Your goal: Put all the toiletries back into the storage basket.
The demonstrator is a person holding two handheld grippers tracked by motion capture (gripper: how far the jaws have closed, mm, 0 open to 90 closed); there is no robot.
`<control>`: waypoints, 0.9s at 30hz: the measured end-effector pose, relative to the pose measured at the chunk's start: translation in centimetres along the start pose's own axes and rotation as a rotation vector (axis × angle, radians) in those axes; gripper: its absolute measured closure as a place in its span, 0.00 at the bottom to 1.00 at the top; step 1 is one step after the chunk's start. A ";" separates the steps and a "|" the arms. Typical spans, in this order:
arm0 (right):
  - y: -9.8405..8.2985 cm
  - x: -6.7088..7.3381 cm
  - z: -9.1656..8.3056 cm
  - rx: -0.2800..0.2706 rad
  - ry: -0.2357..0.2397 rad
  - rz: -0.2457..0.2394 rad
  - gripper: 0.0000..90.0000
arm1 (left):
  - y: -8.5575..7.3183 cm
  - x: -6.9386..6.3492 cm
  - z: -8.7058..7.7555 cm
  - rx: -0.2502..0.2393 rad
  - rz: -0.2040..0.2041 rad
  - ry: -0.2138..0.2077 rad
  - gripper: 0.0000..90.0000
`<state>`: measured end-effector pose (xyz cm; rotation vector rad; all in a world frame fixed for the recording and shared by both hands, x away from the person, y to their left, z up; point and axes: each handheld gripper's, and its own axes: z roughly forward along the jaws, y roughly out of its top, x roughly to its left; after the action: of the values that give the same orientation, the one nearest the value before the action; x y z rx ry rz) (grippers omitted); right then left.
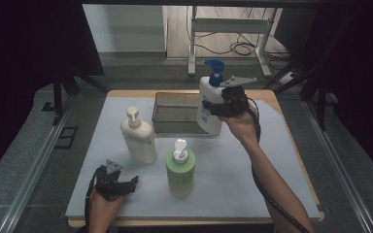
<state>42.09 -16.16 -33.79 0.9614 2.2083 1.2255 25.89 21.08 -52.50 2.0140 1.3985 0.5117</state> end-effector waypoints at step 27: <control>2.4 1.2 4.0 -0.016 0.011 0.001 0.42 | 0.0 0.0 0.0 0.000 0.000 0.000 0.13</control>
<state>44.79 -12.14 -33.90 0.9519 2.2036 1.2503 25.88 21.08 -52.50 2.0141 1.3984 0.5122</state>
